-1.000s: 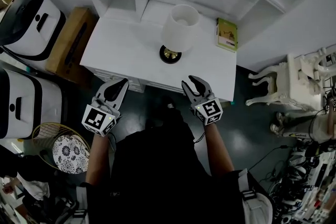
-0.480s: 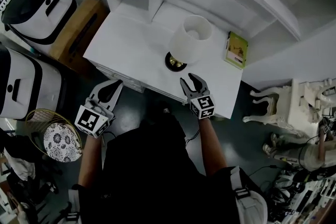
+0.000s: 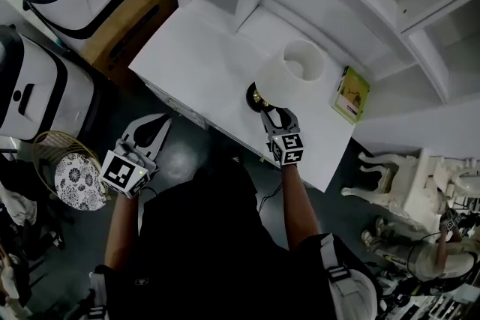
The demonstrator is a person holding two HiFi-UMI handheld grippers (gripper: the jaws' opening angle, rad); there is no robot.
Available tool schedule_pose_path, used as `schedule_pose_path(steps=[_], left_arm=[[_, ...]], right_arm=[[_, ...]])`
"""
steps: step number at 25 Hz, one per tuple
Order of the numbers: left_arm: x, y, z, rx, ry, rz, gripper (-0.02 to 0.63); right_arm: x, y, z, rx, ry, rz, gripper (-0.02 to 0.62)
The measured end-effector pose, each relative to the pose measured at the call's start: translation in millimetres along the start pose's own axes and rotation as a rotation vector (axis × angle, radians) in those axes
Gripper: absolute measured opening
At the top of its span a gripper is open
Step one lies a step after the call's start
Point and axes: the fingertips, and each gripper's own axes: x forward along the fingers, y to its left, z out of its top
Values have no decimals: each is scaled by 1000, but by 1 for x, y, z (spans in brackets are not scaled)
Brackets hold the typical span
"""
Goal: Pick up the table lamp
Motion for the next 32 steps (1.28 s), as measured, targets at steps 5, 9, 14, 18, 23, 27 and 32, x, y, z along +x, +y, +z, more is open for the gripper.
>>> schedule_pose_path(steps=[5, 9, 14, 18, 23, 27, 32], left_arm=[[-2, 2, -4, -8, 11, 27, 14], [-1, 0, -1, -8, 20, 48, 14], [0, 0, -3, -12, 30, 72, 14], [-1, -1, -5, -19, 40, 86, 14], [0, -2, -5, -31, 36, 102, 14], [1, -4, -5, -36, 34, 109, 14], [2, -5, -8, -49, 37, 121, 14]], right_arm=[[22, -10, -6, -15, 12, 9, 227], [38, -19, -10, -32, 27, 22, 229], [49, -25, -12, -39, 39, 32, 229], [57, -27, -12, -43, 43, 34, 232], [66, -31, -14, -63, 53, 45, 230], [70, -34, -13, -78, 51, 41, 230], [79, -36, -14, -65, 49, 29, 225]])
